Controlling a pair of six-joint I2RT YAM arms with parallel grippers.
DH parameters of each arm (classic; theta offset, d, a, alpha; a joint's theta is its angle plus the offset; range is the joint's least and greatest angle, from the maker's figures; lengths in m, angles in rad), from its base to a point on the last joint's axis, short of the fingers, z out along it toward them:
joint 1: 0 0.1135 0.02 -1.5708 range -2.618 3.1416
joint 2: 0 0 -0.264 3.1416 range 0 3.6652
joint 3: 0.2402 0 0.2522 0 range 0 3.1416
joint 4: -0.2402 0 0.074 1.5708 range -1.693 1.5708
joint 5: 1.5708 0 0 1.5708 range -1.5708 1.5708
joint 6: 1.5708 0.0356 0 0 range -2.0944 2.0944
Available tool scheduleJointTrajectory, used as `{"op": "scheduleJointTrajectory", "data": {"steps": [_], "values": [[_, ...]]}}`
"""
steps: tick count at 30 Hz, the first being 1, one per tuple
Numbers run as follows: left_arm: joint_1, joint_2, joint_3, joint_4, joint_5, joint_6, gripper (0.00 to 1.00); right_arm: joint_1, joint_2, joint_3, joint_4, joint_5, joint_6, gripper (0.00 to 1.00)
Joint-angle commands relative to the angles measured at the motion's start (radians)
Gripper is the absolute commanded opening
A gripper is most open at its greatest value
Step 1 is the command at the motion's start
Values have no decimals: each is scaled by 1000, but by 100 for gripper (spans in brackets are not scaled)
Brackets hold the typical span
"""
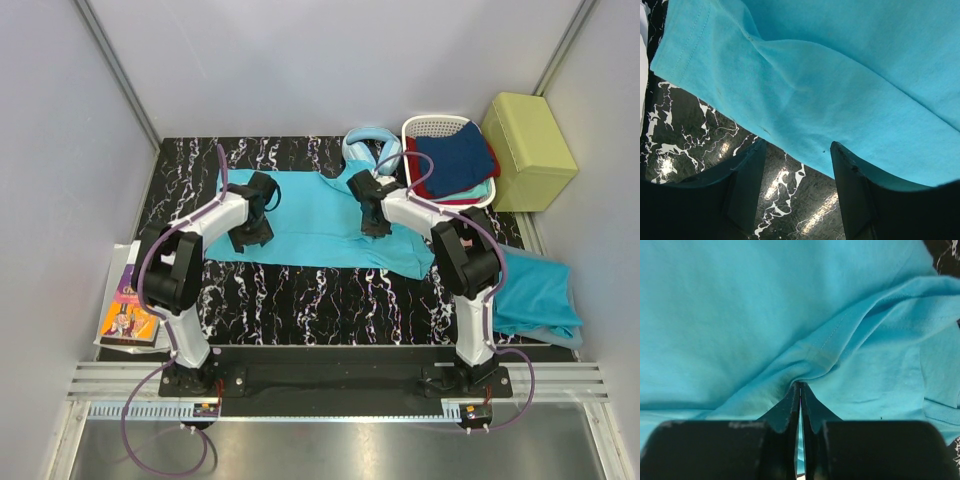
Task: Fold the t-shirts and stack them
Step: Fold the flattened tshirt in 1/3 of the way
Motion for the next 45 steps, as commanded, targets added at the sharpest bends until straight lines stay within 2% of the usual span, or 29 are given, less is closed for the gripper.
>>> {"op": "scheduleJointTrajectory", "data": {"steps": [1, 12, 14, 17, 21, 26, 29, 34, 40, 45], "values": [[3, 8, -17, 22, 5, -7, 59, 10, 7, 103, 22, 9, -13, 10], [3, -2, -55, 33, 6, -15, 59, 10, 242, 430, -13, 30, -82, 12], [3, -14, -65, 33, -1, -15, 59, 10, 242, 462, -41, 42, -83, 14], [3, -75, -80, 33, -26, -14, 59, 15, 129, 366, -12, 84, -86, 19], [-1, -190, -85, 30, -61, 9, 60, 64, -119, 197, 25, 128, -109, 32], [-1, -270, -91, 19, -89, 29, 63, 90, -276, 39, -1, 95, -53, 40], [-1, -255, -91, 21, -96, 28, 63, 90, -290, -18, 8, 78, -37, 40], [1, -229, -83, -5, -66, 32, 63, 98, -280, 14, -53, 13, -41, 39], [1, -241, -199, 13, -52, 13, 63, 119, -364, -151, -41, 35, -10, 39], [3, -236, -215, 42, -49, 31, 63, 119, -363, -188, -27, 38, -7, 39]]}}
